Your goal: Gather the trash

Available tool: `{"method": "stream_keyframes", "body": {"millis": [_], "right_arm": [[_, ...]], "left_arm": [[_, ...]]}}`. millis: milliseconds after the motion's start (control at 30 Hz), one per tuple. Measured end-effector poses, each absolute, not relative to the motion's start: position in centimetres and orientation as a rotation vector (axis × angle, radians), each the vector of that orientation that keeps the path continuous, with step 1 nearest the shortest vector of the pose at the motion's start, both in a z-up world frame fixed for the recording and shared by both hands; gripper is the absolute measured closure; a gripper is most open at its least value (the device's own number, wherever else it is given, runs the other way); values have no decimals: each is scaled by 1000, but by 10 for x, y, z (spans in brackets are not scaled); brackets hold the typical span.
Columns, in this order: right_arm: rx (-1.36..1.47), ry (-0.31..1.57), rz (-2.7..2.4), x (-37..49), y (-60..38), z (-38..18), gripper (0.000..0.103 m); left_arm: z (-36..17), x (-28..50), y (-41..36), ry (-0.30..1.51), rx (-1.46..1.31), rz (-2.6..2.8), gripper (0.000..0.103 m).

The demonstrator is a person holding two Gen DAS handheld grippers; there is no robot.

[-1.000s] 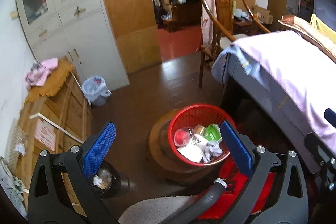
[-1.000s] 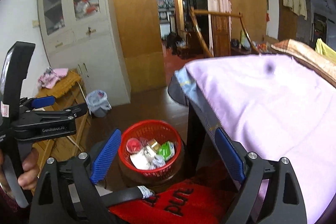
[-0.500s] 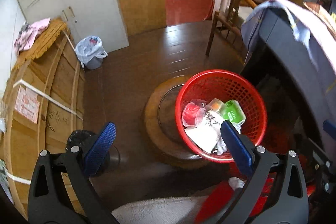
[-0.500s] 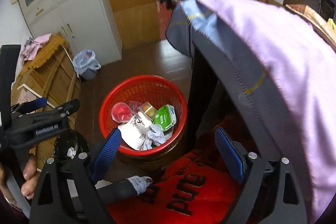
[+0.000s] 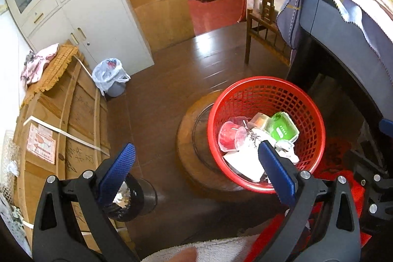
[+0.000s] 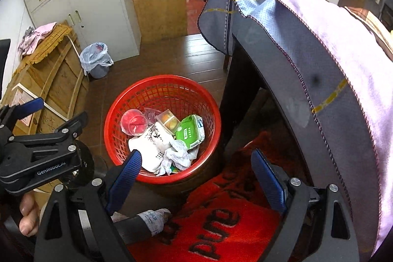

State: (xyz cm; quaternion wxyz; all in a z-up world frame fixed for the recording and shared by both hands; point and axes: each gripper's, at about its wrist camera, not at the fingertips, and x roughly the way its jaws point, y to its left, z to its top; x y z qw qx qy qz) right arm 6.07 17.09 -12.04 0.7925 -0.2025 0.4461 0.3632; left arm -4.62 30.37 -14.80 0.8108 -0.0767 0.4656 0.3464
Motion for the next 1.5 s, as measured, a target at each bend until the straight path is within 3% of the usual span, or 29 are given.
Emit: {"method": "stream_keyframes", "body": {"millis": [1500], "right_arm": [[-449,958,780,62,169,-120,14]], "left_arm": [[-151,-43,298,1022,-159,735,7]]}}
